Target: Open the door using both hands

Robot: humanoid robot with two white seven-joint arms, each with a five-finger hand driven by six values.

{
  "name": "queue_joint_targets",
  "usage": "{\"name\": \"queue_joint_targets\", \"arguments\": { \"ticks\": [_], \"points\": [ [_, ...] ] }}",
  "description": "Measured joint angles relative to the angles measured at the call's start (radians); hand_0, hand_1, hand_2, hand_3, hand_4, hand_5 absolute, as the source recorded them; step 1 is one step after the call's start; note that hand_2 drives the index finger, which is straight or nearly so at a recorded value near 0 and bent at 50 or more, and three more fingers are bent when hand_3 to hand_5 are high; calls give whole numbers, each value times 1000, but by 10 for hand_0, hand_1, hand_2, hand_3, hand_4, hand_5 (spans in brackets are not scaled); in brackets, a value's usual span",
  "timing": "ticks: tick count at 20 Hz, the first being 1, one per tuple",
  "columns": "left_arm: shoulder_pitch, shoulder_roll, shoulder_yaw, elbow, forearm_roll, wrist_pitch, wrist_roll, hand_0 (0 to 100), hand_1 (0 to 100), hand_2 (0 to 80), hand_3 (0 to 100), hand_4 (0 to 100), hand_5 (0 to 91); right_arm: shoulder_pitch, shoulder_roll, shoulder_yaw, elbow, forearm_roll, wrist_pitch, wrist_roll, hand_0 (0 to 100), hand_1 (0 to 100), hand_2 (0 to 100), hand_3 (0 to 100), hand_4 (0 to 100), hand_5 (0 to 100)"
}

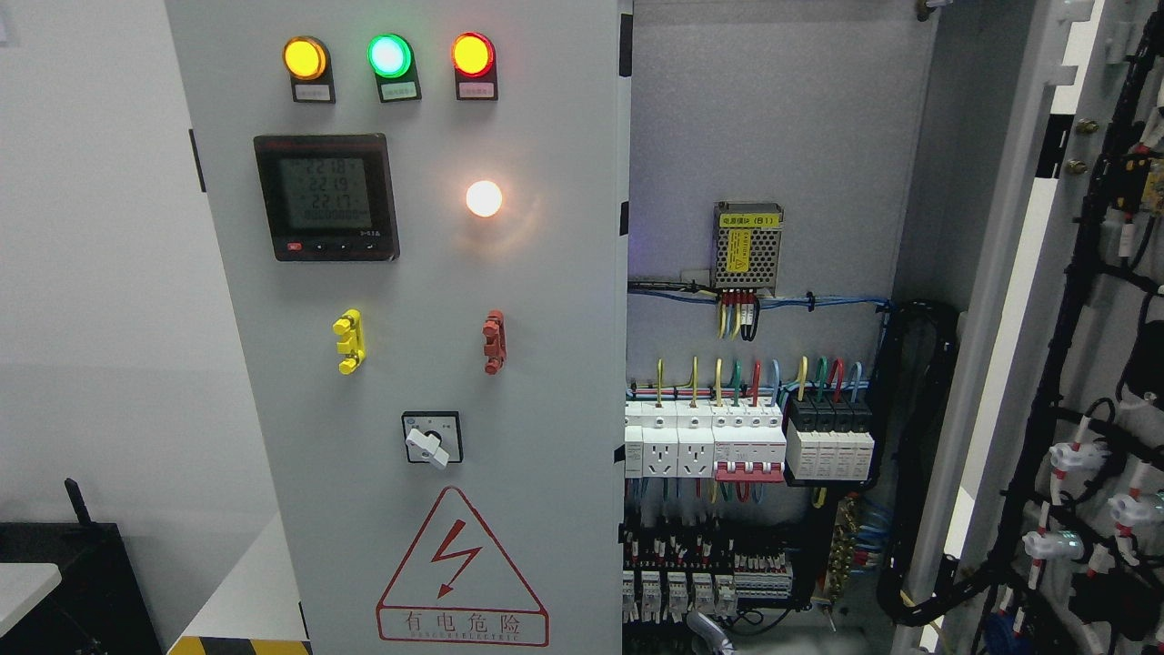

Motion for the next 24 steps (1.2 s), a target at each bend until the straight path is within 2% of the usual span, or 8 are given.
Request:
{"name": "queue_joint_targets", "arguments": {
  "ticks": [9, 24],
  "points": [
    [0, 0, 0, 0, 0, 0, 0, 0, 0, 0, 0, 0, 0, -144, 33, -3, 83, -1, 73, -5, 383, 0, 0, 0, 0, 0],
    [0, 0, -1, 0, 1, -2, 0, 0, 0, 0, 0, 0, 0, -299, 60, -22, 275, -44, 73, 24, 383, 0, 0, 0, 0, 0]
  ]
}}
